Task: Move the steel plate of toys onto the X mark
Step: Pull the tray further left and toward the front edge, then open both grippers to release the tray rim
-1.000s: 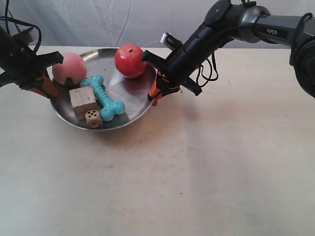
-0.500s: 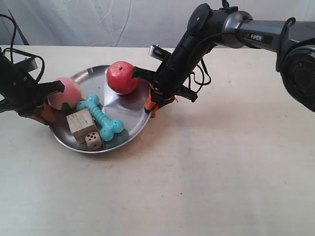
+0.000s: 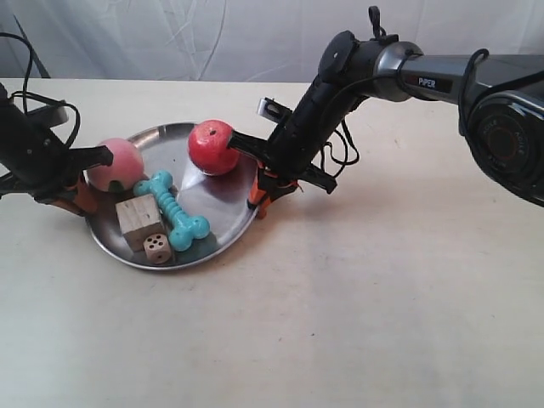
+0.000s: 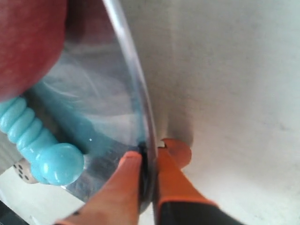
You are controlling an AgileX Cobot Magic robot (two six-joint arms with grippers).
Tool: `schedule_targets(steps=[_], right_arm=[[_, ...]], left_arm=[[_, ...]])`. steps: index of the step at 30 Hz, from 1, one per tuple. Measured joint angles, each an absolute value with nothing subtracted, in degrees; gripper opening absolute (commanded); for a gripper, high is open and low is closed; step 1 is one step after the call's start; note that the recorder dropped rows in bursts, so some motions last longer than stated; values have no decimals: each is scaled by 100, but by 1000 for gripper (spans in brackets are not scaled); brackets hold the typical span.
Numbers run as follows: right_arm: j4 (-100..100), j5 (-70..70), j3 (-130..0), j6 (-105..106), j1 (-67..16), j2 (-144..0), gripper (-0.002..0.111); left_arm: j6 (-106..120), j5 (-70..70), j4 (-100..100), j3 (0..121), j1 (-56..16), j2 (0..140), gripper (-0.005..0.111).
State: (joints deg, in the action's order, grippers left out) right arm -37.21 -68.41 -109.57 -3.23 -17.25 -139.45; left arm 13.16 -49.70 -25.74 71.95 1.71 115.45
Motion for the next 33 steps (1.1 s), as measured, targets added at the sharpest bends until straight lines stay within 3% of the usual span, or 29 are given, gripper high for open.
schedule_targets(steps=[8, 16, 18, 22, 25, 30, 33], right_arm=[[-3389, -6582, -10990, -413, -1785, -13945, -1], [-3301, -6572, -10990, -530, -1785, -13945, -1], [-3273, -6572, -10990, -554, -1785, -13945, 9], [-2839, -6572, -10990, -543, -1807, -13961, 48], [-2855, -6559, -10990, -543, -1807, -13948, 51], [-2835, -6584, -10990, -543, -1830, -13927, 51], [-2639, -6622, -10990, -543, -1830, -13842, 51]], left_arm=[[1535, -4688, -2568, 7206, 150, 11545, 28], [1560, -4565, -2557, 7206, 117, 11545, 29], [1560, -4565, -2557, 7206, 117, 11545, 29], [1560, -4565, -2557, 7206, 117, 11545, 29], [1570, -4565, -2557, 7206, 117, 11545, 28], [1570, -4565, -2547, 7206, 117, 11545, 14], [1570, -4565, -2518, 7206, 117, 11545, 13]])
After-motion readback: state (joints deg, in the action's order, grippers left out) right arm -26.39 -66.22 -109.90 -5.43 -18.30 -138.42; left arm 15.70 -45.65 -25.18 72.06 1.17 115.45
